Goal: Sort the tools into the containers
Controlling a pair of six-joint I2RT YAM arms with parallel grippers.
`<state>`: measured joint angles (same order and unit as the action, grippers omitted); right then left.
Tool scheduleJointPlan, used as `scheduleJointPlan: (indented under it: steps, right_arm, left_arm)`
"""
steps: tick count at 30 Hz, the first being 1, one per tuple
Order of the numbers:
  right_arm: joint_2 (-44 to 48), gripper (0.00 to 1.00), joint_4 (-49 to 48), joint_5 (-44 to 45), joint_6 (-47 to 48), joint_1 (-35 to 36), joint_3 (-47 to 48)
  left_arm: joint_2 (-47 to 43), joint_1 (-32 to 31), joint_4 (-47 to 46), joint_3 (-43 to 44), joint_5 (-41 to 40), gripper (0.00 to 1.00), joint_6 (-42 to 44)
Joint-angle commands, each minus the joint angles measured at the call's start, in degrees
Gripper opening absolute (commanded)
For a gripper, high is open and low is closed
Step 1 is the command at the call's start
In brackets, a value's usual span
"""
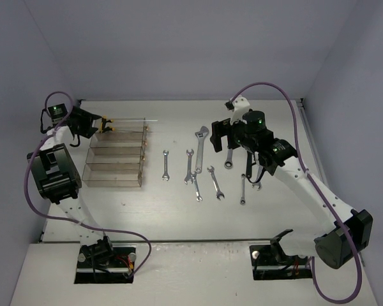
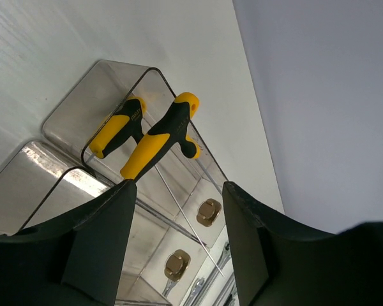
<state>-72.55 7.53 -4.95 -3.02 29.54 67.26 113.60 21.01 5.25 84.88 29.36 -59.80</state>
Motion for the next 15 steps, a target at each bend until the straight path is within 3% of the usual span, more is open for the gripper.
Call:
scheduleJointPlan:
  steps: [1,7,10,15]
  right_arm:
    - [0.27,0.98,-3.39,-1.11,-0.72,-0.27,0.54]
    - [0.58,0.98,-3.48,-1.03,-0.94,-0.27,-0.11]
    - [0.05,0.98,-3.51,-1.17,-1.02,-0.27,0.02]
    - [-1.13,0.98,-3.48,-1.46,-1.11,-0.27,0.82]
  left_arm:
    - [-4.97,0.35,1.74,2.91,-0.60,0.53,4.66]
    - [-4.99,-0.94,16.95,12.49,-8.77,0.53,21.53]
    - [-3.95,-4.53,22.72,17.16,-14.82,0.53,31.37]
    - [-2.65,-10.52,25.60,19.68,-24.73,0.53,45.50]
